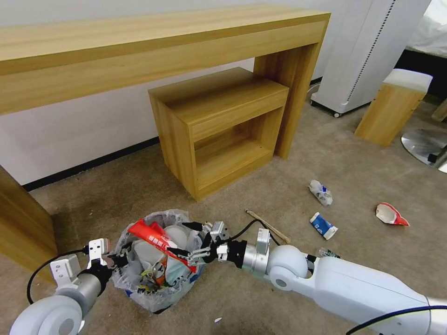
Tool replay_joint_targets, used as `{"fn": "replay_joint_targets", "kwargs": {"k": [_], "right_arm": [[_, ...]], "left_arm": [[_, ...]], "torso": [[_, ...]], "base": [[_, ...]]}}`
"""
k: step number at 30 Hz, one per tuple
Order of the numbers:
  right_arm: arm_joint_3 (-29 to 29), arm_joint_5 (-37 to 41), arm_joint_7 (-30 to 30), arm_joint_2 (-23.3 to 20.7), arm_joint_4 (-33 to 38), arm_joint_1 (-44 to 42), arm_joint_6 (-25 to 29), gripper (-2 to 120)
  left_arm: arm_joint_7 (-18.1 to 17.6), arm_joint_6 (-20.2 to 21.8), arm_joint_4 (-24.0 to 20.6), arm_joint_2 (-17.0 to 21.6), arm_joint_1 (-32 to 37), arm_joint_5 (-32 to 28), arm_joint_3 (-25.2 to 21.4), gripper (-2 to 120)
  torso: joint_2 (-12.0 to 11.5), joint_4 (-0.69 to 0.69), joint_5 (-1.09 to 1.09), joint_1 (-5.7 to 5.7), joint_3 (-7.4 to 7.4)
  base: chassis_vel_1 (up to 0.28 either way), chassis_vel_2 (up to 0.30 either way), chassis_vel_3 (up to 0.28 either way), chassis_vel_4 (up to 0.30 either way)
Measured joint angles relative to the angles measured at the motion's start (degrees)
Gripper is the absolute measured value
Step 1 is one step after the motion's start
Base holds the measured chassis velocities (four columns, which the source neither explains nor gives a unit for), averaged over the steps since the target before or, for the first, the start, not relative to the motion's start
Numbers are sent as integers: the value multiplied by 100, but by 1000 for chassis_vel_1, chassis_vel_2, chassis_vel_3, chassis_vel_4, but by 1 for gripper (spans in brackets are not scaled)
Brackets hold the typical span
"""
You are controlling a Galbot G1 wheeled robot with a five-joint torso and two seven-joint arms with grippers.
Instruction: Pick up the trash bin and place the garbage on the floor into it.
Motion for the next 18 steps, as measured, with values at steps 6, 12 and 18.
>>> {"fn": "replay_joint_targets", "kwargs": {"k": [6,12,18], "right_arm": [[201,120,8,14,68,-43,47,86],[945,150,28,-152,151,-394,48,86],[1588,150,41,-509,276,-726,59,86]], "left_arm": [[-96,45,-26,34,17,-131,-33,1],[-261,141,-42,166,24,-429,-68,1],[-316,145,-71,250,10,-549,-103,1]], "torso": [[0,1,0,0,0],[0,0,1,0,0],[0,0,1,0,0]], "base": [[0,0,0,0],[0,0,0,0],[0,0,0,0]]}}
